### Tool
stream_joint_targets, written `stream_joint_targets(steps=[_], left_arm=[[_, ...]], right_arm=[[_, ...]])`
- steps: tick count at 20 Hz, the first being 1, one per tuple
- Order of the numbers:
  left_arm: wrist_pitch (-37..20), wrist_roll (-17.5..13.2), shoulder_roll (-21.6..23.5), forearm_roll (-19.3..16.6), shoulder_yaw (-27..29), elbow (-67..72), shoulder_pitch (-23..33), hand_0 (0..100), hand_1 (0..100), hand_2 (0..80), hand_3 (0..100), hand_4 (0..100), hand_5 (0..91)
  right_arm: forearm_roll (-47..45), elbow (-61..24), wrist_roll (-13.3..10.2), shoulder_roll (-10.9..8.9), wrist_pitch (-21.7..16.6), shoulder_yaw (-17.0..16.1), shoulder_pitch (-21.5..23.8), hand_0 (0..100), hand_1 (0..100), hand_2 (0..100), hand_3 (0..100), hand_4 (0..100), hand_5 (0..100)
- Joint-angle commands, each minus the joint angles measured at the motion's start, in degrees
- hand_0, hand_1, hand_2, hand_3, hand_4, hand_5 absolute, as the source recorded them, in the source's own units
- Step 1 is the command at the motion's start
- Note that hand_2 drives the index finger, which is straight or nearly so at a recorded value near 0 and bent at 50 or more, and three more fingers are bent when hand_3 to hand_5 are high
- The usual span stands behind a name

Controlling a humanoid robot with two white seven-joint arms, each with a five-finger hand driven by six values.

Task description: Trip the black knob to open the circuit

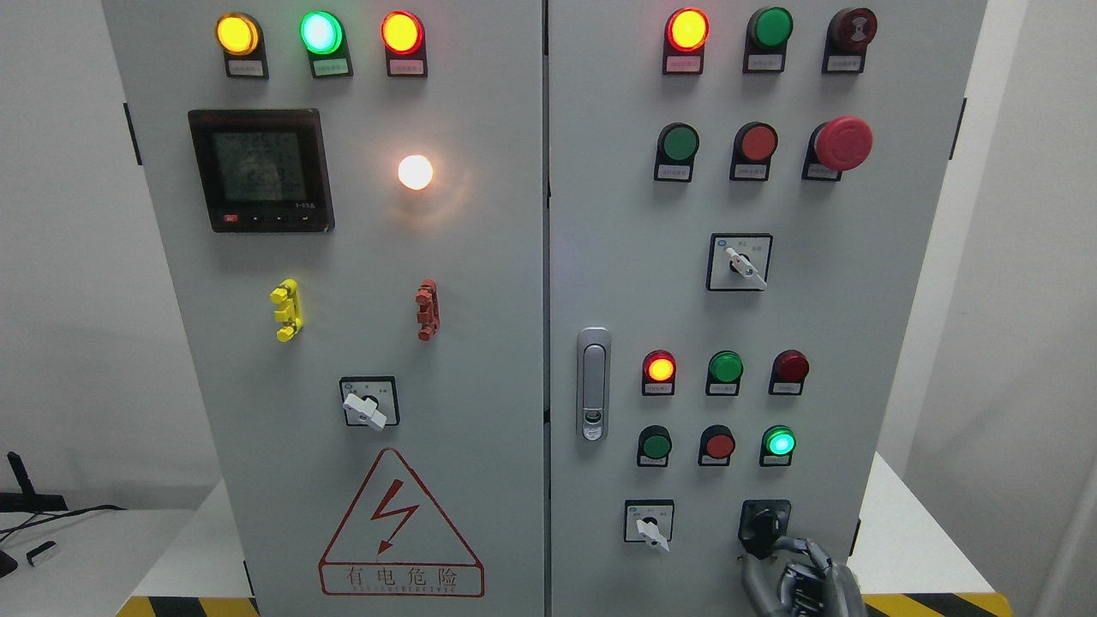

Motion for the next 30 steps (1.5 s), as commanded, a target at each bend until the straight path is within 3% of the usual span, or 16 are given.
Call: stream_joint_targets(steps=[1,30], left_arm=[[-0.04,0.03,-0.03,0.26,0.0,-0.09,0.0,12,39,0.0,0,0,0.0],[-0.04,0.03,-0.03,0.26,0.0,0.0,0.0,12,39,0.0,0,0,0.0]], right_arm=[[0.0,-0.03,0.06,-0.06,-0.05,0.62,-0.08,44,71,50,100,100,100],[0.0,0.15,-0.03,-0.15,-0.13,-0.34,0.01,45,70,50,100,100,100]])
